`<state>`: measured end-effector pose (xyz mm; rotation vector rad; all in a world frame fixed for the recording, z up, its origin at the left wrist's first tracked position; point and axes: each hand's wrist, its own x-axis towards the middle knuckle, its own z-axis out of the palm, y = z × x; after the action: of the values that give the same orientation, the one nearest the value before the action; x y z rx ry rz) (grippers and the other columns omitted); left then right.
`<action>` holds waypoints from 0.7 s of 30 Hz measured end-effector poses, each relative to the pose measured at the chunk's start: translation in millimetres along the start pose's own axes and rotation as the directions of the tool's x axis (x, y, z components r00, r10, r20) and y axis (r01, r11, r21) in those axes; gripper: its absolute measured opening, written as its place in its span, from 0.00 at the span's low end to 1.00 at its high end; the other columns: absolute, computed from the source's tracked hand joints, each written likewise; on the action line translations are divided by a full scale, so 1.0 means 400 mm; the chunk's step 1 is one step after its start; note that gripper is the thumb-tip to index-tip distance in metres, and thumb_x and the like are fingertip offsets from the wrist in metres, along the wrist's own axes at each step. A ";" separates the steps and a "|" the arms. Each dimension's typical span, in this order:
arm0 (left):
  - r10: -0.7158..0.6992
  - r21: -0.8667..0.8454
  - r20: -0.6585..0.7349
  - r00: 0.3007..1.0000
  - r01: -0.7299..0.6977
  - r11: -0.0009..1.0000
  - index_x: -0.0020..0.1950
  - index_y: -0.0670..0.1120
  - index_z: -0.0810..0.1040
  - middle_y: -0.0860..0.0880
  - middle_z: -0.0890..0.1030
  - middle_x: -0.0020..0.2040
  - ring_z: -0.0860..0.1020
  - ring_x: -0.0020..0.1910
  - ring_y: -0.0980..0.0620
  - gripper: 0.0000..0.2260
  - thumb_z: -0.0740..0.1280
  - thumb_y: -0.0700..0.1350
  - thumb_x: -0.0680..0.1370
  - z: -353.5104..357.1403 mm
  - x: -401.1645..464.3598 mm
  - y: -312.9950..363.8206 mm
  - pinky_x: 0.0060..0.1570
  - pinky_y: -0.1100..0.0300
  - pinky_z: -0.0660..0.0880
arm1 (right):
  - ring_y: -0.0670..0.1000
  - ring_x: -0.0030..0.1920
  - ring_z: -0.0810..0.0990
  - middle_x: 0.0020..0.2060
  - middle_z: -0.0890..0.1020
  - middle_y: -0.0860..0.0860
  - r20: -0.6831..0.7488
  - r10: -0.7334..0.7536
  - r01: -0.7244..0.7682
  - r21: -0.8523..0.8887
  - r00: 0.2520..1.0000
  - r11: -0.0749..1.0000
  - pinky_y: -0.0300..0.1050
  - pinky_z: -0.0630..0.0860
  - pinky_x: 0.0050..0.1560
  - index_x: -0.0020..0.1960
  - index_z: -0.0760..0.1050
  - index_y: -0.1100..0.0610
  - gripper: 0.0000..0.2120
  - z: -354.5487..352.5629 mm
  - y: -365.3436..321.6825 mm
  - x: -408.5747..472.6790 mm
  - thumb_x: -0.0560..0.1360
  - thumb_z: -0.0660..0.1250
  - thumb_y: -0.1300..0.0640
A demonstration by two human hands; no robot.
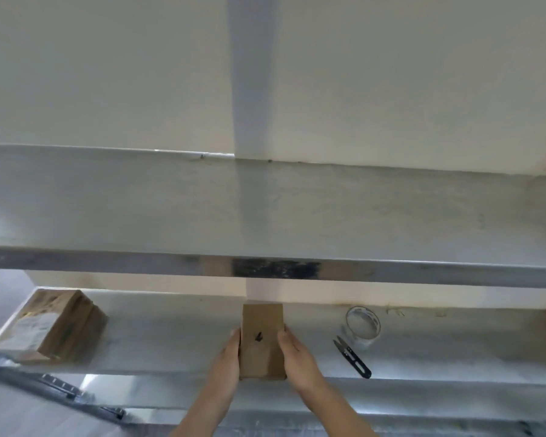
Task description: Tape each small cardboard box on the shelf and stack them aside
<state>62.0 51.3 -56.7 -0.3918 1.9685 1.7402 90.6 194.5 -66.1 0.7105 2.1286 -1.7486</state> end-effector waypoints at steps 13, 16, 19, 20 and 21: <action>0.258 -0.274 0.318 0.912 -0.172 0.946 0.70 0.60 0.74 0.58 0.81 0.65 0.78 0.66 0.55 0.22 0.47 0.61 0.84 0.056 -0.096 0.024 0.66 0.41 0.73 | 0.49 0.64 0.79 0.62 0.81 0.48 -0.402 -0.240 0.384 0.329 0.884 0.863 0.50 0.77 0.64 0.69 0.74 0.49 0.16 -0.103 -0.025 -0.254 0.85 0.56 0.47; 0.304 -0.267 0.366 0.880 -0.214 0.940 0.70 0.62 0.74 0.60 0.80 0.65 0.77 0.66 0.57 0.21 0.49 0.62 0.82 0.135 -0.164 0.042 0.66 0.42 0.74 | 0.46 0.59 0.81 0.57 0.84 0.44 -0.499 -0.231 0.428 0.328 0.836 0.842 0.44 0.80 0.56 0.65 0.77 0.49 0.12 -0.179 -0.016 -0.328 0.84 0.60 0.56; 0.331 -0.270 0.405 0.852 -0.234 0.934 0.70 0.62 0.74 0.60 0.80 0.65 0.77 0.66 0.57 0.18 0.49 0.55 0.86 0.241 -0.233 0.051 0.66 0.44 0.74 | 0.47 0.54 0.83 0.52 0.86 0.47 -0.592 -0.198 0.468 0.345 0.781 0.814 0.40 0.79 0.49 0.61 0.80 0.52 0.10 -0.267 0.010 -0.409 0.83 0.63 0.57; 0.331 -0.265 0.420 0.845 -0.234 0.935 0.69 0.62 0.74 0.60 0.81 0.64 0.78 0.65 0.56 0.18 0.49 0.54 0.86 0.282 -0.258 0.053 0.65 0.45 0.74 | 0.47 0.53 0.83 0.51 0.86 0.47 -0.630 -0.187 0.487 0.345 0.754 0.802 0.39 0.79 0.49 0.59 0.80 0.53 0.09 -0.301 0.026 -0.440 0.82 0.64 0.58; 0.326 -0.260 0.436 0.839 -0.229 0.938 0.68 0.61 0.75 0.59 0.82 0.63 0.79 0.63 0.55 0.18 0.49 0.54 0.86 0.326 -0.286 0.052 0.63 0.46 0.74 | 0.47 0.52 0.83 0.51 0.86 0.47 -0.666 -0.171 0.503 0.345 0.726 0.793 0.39 0.79 0.49 0.57 0.81 0.54 0.07 -0.338 0.047 -0.469 0.81 0.65 0.58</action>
<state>169.0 171.4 11.3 0.2631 1.5552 1.9871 268.5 293.6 45.1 1.2097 2.3051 -2.6509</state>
